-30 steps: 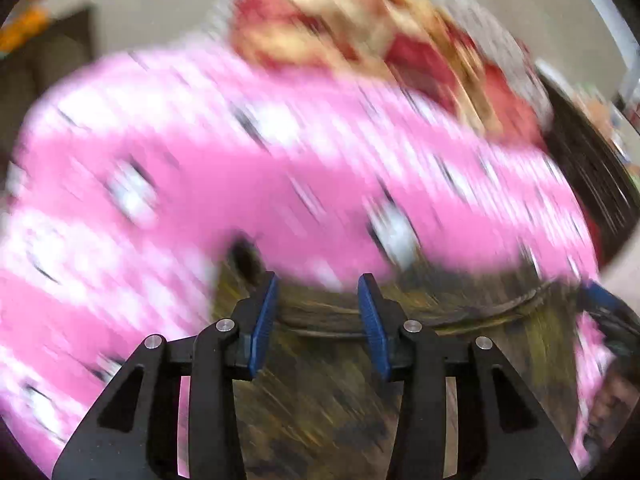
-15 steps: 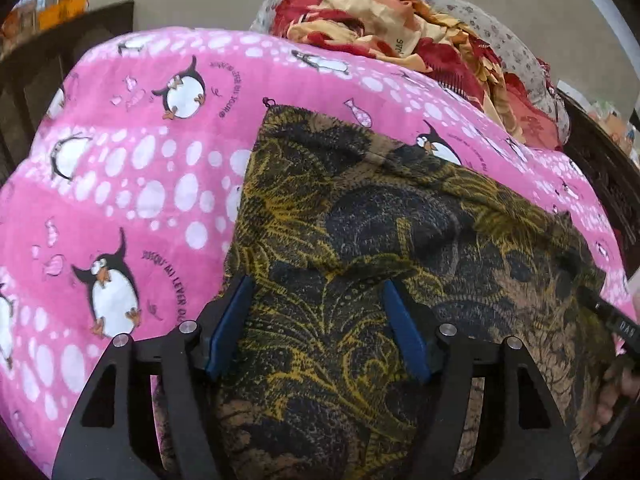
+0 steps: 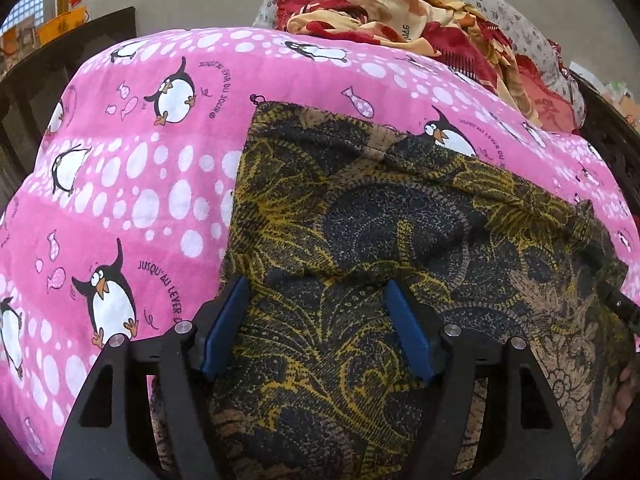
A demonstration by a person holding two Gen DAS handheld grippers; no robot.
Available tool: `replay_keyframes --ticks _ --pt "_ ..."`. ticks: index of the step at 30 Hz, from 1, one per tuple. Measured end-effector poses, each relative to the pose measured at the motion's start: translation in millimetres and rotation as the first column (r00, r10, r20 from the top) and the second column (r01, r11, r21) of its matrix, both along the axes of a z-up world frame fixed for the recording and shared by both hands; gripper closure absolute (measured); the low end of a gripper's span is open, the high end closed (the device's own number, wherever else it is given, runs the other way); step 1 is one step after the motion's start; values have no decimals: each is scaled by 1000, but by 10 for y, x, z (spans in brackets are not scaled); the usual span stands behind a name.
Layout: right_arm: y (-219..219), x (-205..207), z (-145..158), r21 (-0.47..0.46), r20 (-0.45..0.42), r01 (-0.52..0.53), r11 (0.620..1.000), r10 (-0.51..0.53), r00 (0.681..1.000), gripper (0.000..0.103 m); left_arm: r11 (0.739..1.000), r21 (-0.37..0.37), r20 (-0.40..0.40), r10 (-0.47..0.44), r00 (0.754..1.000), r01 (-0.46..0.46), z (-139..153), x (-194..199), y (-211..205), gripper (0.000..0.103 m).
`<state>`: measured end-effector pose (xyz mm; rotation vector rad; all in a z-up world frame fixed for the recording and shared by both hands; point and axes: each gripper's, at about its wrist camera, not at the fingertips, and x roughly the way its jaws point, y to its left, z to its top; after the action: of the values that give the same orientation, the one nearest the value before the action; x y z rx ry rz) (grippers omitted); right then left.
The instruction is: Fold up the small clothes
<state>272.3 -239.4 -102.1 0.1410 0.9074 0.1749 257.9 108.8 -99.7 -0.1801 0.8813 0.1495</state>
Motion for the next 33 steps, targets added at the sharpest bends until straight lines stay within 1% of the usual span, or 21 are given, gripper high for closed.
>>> replay_keyframes --ticks 21,25,27,28,29,30,32,33 --pt "72 68 -34 -3 -14 -13 1000 13 1000 2 1000 -16 11 -2 1000 2 1 32 19 29" --pt "73 61 -35 -9 -17 -10 1000 10 1000 1 1000 -31 17 -3 1000 4 8 -7 24 29" --pt "71 70 -32 -9 -38 -19 1000 19 999 0 999 -51 26 -11 1000 12 18 -29 41 26" --pt "56 59 1 -14 -58 -26 1000 25 998 2 998 -66 32 -15 999 17 24 -43 57 26" --pt "38 29 66 -40 -81 -36 999 33 996 7 996 -84 39 -18 999 21 30 -64 79 25" --pt "6 -31 144 -57 -81 -33 998 29 996 10 995 -98 45 -19 999 23 35 -80 98 25" --pt "-173 -364 439 -25 5 -18 1000 18 1000 11 990 -135 58 -23 998 31 46 -127 141 25" --pt "-230 -487 522 -19 31 -18 1000 18 999 11 986 -160 65 -31 997 41 55 -175 171 25"
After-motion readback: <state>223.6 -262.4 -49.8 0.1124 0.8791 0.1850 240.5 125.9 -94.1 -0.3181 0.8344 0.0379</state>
